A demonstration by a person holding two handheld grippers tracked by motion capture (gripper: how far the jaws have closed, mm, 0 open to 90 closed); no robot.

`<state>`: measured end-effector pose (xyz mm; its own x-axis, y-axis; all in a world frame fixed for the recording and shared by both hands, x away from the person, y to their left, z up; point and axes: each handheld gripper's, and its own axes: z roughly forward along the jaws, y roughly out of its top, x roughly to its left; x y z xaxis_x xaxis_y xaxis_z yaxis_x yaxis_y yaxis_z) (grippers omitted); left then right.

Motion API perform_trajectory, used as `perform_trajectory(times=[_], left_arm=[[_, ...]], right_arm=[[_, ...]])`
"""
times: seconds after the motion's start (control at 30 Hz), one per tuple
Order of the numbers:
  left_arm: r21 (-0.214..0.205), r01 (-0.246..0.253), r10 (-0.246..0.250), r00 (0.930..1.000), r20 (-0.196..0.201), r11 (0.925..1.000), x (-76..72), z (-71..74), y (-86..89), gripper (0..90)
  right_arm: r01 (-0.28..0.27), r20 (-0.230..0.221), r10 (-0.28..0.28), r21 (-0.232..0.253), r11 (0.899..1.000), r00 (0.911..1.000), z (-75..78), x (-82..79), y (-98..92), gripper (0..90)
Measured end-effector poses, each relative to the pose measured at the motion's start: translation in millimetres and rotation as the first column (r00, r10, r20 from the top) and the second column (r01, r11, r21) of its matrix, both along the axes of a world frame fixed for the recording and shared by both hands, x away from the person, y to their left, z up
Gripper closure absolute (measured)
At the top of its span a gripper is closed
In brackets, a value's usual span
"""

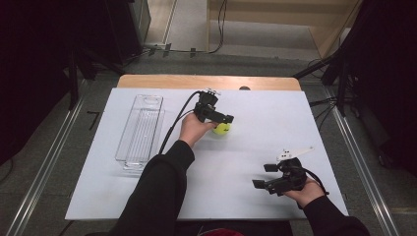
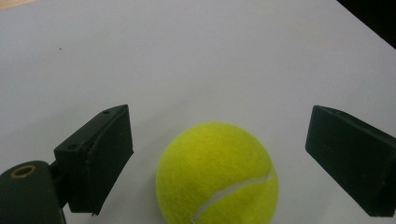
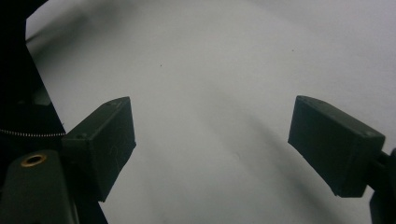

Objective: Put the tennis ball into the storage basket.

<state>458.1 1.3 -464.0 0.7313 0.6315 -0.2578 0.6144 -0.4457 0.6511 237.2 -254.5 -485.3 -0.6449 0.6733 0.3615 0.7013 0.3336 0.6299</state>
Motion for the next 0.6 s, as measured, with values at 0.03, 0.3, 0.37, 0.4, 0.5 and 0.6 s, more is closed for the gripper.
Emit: perform_trajectory(times=[0.03,0.3,0.37,0.4,0.5,0.6], left_arm=[[0.000,0.001,-0.001,1.0000,-0.002,1.0000,-0.2,-0.9,-0.2,7.9],[0.009,0.004,-0.004,0.9999,-0.011,1.0000,-1.9,-9.2,-1.2,7.9],[0.010,0.002,-0.002,0.9999,-0.013,0.9999,-2.6,-10.8,-1.8,7.9],[0.017,0.006,-0.006,0.9999,-0.009,0.9998,-2.9,-11.4,-1.8,7.9],[0.021,0.010,-0.011,0.9999,0.002,0.9997,-5.0,-12.8,-2.9,7.9],[0.018,0.012,-0.012,0.9999,-0.004,0.9998,-5.8,-15.7,-3.1,7.9]], right_arm=[[0.000,0.000,0.000,0.000,1.000,1.0000,0.1,0.0,-0.1,12.7],[0.000,0.000,0.000,0.000,1.000,1.0000,0.1,-0.1,-0.2,12.7],[0.000,0.000,0.000,0.000,1.000,1.0000,0.1,-0.1,-0.2,12.7],[0.000,0.000,0.000,0.000,1.000,1.0000,0.1,-0.1,-0.2,12.7],[0.000,0.000,0.000,0.000,1.000,1.0000,0.1,-0.1,-0.2,12.7],[0.000,0.000,0.000,-0.001,1.000,1.0000,0.0,0.0,0.0,12.7]])
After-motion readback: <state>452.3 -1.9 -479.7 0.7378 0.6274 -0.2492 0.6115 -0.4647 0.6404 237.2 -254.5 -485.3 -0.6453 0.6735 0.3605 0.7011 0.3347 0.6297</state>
